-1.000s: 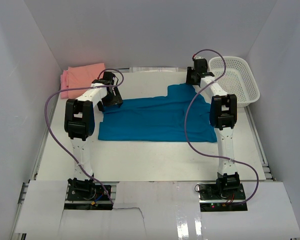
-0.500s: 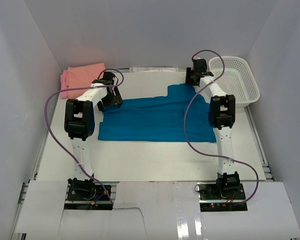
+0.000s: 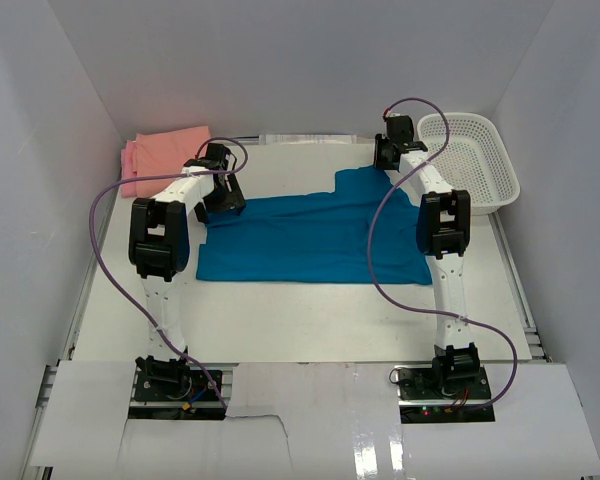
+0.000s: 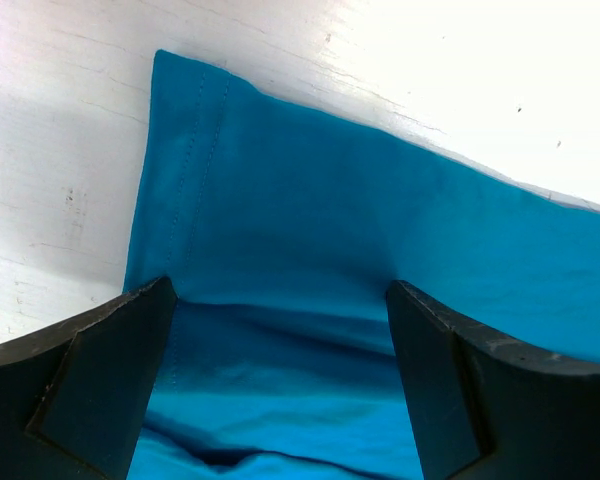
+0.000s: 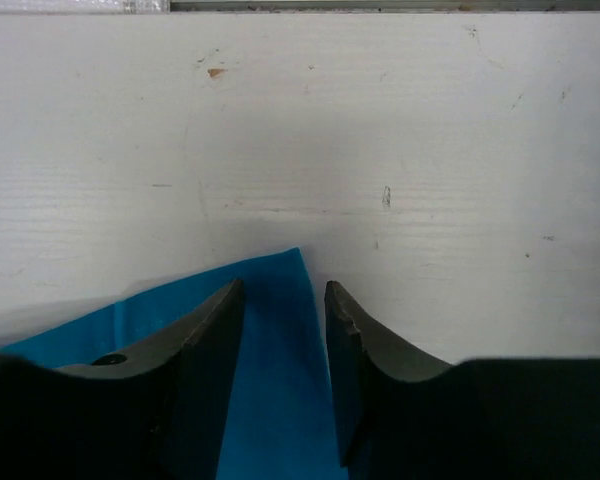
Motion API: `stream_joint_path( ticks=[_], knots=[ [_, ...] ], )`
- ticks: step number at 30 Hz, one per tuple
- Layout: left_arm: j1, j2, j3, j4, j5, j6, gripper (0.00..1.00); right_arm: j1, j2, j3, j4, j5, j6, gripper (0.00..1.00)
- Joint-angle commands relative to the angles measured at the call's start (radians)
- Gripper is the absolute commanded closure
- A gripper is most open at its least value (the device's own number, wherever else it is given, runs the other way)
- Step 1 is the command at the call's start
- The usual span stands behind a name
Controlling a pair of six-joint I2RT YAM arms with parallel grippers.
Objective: Fold and stack the t-shirts
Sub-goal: Grap the side of the flattened tshirt furthest away from the robot with both arms
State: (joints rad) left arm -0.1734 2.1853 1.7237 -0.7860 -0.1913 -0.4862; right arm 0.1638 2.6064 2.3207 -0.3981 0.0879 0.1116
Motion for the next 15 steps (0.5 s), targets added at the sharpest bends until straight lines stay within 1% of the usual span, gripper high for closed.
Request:
stream_joint_path(
  ticks=[1, 3, 5, 7, 8, 9, 11, 12, 15],
  knots=[
    [0.002, -0.002, 0.033, -0.007, 0.021, 0.005, 0.02, 0.000, 0.011, 0.048, -0.007, -0.014, -0.007, 0.53],
    [0.005, -0.002, 0.031, -0.007, 0.024, 0.005, 0.02, 0.000, 0.015, 0.060, -0.018, -0.022, -0.006, 0.50],
    [0.003, -0.002, 0.031, -0.007, 0.026, 0.005, 0.02, 0.000, 0.021, 0.072, -0.031, -0.031, 0.003, 0.54],
    [0.006, -0.002, 0.031, -0.006, 0.027, 0.006, 0.02, 0.003, 0.029, 0.081, -0.041, -0.033, 0.000, 0.64],
    [0.006, -0.002, 0.030, -0.007, 0.027, 0.006, 0.02, 0.005, 0.027, 0.080, -0.039, -0.030, -0.003, 0.65],
    [0.006, -0.002, 0.028, -0.007, 0.026, 0.006, 0.02, 0.005, 0.027, 0.080, -0.041, -0.028, -0.003, 0.74],
    [0.005, -0.004, 0.028, -0.006, 0.026, 0.008, 0.02, 0.005, 0.026, 0.078, -0.039, -0.028, -0.003, 0.88],
    [0.006, -0.004, 0.028, -0.007, 0.027, 0.008, 0.02, 0.005, 0.024, 0.077, -0.039, -0.028, -0.003, 0.92],
    [0.009, 0.001, 0.031, -0.007, 0.030, 0.008, 0.02, 0.005, 0.023, 0.072, -0.036, -0.033, -0.004, 0.92]
  ],
)
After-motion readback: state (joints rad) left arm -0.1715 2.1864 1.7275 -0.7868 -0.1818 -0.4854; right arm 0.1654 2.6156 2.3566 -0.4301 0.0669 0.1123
